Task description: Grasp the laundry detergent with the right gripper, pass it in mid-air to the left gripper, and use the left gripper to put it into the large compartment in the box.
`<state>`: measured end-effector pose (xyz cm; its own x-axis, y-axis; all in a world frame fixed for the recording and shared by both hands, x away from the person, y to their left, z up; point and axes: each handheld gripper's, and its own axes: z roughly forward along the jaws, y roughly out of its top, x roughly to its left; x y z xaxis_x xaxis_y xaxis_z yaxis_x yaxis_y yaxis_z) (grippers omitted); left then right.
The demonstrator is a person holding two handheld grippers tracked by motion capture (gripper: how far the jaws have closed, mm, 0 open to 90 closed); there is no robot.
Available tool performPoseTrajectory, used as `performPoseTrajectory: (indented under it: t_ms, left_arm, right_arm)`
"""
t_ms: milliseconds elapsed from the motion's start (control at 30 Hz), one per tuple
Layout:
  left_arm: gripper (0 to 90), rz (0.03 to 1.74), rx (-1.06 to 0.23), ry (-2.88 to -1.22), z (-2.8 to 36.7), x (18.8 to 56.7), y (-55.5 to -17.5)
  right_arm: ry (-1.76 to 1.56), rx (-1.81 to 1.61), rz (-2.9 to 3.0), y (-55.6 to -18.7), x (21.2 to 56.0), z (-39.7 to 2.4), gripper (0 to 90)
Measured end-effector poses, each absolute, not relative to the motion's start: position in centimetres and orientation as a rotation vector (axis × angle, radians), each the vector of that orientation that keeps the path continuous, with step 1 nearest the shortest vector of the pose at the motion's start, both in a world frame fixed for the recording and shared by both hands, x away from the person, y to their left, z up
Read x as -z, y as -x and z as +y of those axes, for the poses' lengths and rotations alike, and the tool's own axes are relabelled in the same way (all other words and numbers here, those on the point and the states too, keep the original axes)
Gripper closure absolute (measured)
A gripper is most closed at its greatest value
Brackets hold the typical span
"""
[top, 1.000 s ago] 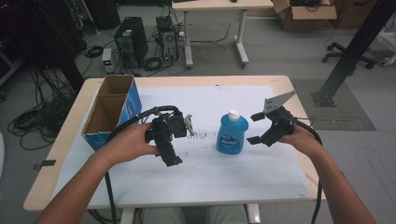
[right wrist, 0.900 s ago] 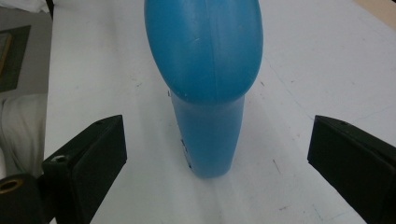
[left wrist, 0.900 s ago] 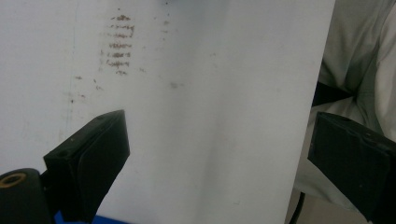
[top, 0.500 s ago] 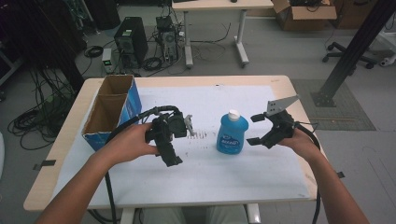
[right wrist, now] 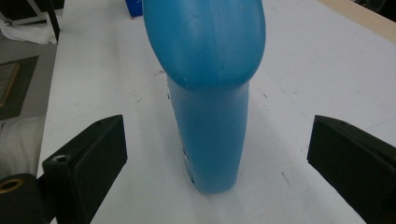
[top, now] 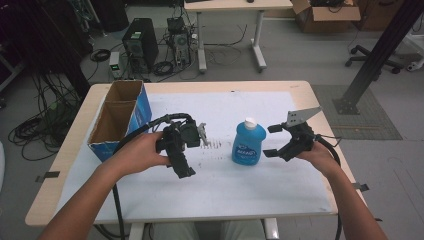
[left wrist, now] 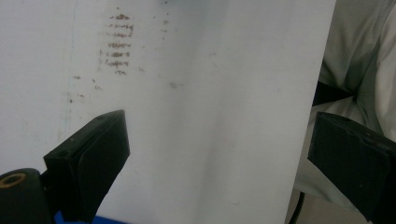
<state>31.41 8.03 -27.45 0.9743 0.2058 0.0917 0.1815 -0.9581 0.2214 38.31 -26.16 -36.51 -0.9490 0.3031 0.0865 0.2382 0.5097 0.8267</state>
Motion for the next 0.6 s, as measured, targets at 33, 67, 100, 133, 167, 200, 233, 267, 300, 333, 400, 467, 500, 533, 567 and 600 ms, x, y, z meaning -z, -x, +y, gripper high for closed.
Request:
performPoseTrajectory:
  t_ms: [33, 67, 100, 133, 167, 200, 233, 267, 300, 333, 400, 467, 500, 533, 567, 600]
  left_arm:
    - [5.8, 0.293, -0.169, -2.904, 8.0, 27.5, -31.4]
    - [5.8, 0.293, -0.168, -2.905, 8.0, 27.5, -31.4]
    - [5.8, 0.287, -0.170, -2.907, 8.0, 27.5, -31.4]
    - [5.8, 0.291, -0.168, -2.906, 8.0, 27.5, -31.4]
    - [5.7, 0.288, -0.169, -2.910, 8.0, 27.5, -31.4]
    - [5.8, 0.294, -0.169, -2.905, 8.0, 27.5, -31.4]
    - [5.7, 0.296, -0.167, -2.907, 8.0, 27.5, -31.4]
    - [5.7, 0.298, -0.169, -2.906, 8.0, 27.6, -31.4]
    - [5.7, 0.292, -0.169, -2.912, 8.1, 27.5, -31.4]
    - [5.7, 0.292, -0.171, -2.911, 8.1, 27.5, -31.4]
    - [5.7, 0.294, -0.172, -2.910, 8.1, 27.5, -31.4]
    - [5.7, 0.302, -0.171, -2.906, 8.1, 27.6, -31.4]
    - [5.7, 0.295, -0.170, -2.911, 8.2, 27.5, -31.4]
    - [5.7, 0.296, -0.171, -2.909, 8.2, 27.6, -31.4]
    - [5.7, 0.295, -0.170, -2.909, 8.2, 27.6, -31.4]
    - [5.7, 0.295, -0.170, -2.909, 8.2, 27.6, -31.4]
  right_arm:
    - [-0.482, -1.451, 2.666, -38.3, 36.6, -26.2, 4.7]
    - [-0.482, -1.451, 2.664, -38.3, 36.6, -26.2, 4.6]
    - [-0.485, -1.452, 2.663, -38.2, 36.7, -26.2, 4.6]
    - [-0.486, -1.457, 2.660, -38.2, 36.7, -26.3, 4.6]
    - [-0.487, -1.455, 2.659, -38.2, 36.8, -26.3, 4.4]
    - [-0.484, -1.461, 2.656, -38.2, 36.8, -26.3, 4.4]
    - [-0.481, -1.466, 2.655, -38.1, 36.9, -26.4, 4.6]
    - [-0.484, -1.466, 2.651, -38.1, 36.9, -26.4, 4.5]
    - [-0.485, -1.466, 2.652, -38.1, 37.0, -26.5, 4.5]
    - [-0.486, -1.467, 2.651, -38.0, 37.1, -26.5, 4.5]
    - [-0.492, -1.469, 2.647, -38.0, 37.2, -26.6, 4.5]
    - [-0.497, -1.475, 2.641, -37.9, 37.3, -26.7, 4.6]
    - [-0.496, -1.478, 2.641, -37.9, 37.4, -26.8, 4.6]
    - [-0.496, -1.479, 2.640, -37.9, 37.5, -26.8, 4.6]
    - [-0.496, -1.478, 2.639, -37.8, 37.6, -26.8, 4.6]
    - [-0.497, -1.482, 2.635, -37.8, 37.6, -26.8, 4.6]
